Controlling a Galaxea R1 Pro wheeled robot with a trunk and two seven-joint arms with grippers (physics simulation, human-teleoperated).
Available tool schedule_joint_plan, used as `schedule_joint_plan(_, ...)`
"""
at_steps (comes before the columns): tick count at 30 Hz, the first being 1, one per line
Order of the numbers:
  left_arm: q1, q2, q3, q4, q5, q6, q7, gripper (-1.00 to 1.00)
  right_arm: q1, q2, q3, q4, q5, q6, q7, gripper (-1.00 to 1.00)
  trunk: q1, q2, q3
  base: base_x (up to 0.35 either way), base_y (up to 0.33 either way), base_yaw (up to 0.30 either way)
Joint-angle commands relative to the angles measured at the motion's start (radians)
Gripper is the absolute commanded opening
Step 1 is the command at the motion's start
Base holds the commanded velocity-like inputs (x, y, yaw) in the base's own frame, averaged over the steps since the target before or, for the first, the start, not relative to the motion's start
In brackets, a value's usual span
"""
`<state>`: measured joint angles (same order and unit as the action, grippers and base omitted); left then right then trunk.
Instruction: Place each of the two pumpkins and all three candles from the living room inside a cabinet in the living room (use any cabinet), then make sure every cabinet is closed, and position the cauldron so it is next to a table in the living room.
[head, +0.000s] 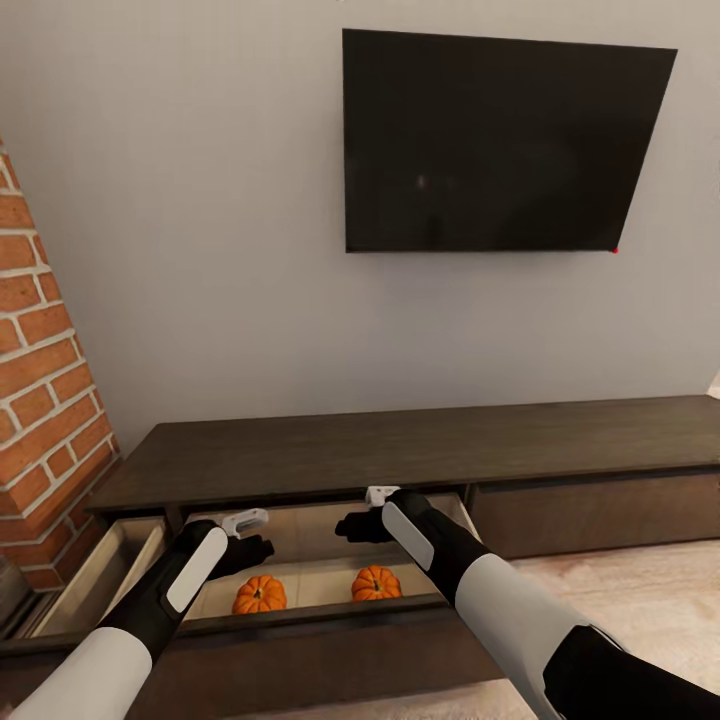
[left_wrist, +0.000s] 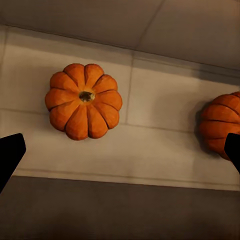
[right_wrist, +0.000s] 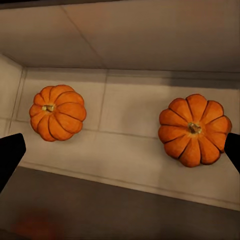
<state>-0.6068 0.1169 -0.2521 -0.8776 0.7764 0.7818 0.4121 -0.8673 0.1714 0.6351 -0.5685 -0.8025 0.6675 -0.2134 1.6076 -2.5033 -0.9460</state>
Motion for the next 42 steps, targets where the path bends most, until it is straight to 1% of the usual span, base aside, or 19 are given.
schedule_joint_plan(1,-0.001,0.001,-0.004,-0.001,0.011,0.001,0.010,1.00,-0.001,-0.001,0.005,-0.001,-0.011,0.001,-0.009,1.00,0.000,0.000,-0.001,-0.015,0.001,0.000)
schedule_joint_plan(9,-0.001,0.001,-0.003,-0.002,0.010,0.001,0.010,1.00,-0.001,-0.001,0.005,-0.008,-0.011,-0.005,-0.007,1.00,0.000,0.000,-0.001,-0.052,0.005,0.000)
schedule_joint_plan(14,-0.001,0.001,-0.003,-0.004,0.009,0.001,0.010,1.00,-0.001,-0.001,0.005,-0.041,-0.011,-0.006,-0.009,1.00,0.000,0.000,-0.001,-0.057,0.009,0.000)
schedule_joint_plan(16,-0.001,0.001,-0.003,-0.021,0.008,0.001,0.010,1.00,-0.001,-0.001,0.005,-0.044,-0.011,-0.006,-0.009,1.00,0.000,0.000,-0.001,-0.006,0.001,0.000)
schedule_joint_plan(30,-0.001,0.001,-0.005,-0.046,0.005,0.001,0.011,1.00,-0.001,-0.001,0.005,-0.045,-0.012,-0.008,-0.011,1.00,0.000,0.000,-0.001,0.000,0.000,0.000)
schedule_joint_plan(33,-0.001,0.001,-0.005,-0.053,0.008,0.001,0.011,1.00,-0.001,-0.001,0.005,-0.045,-0.012,-0.008,-0.010,1.00,0.000,0.000,-0.001,0.000,0.000,0.000)
schedule_joint_plan(42,-0.001,0.001,-0.005,-0.068,0.014,0.001,0.010,1.00,-0.001,-0.001,0.005,-0.045,-0.012,-0.008,-0.009,1.00,-0.004,0.002,0.034,0.000,0.000,0.000)
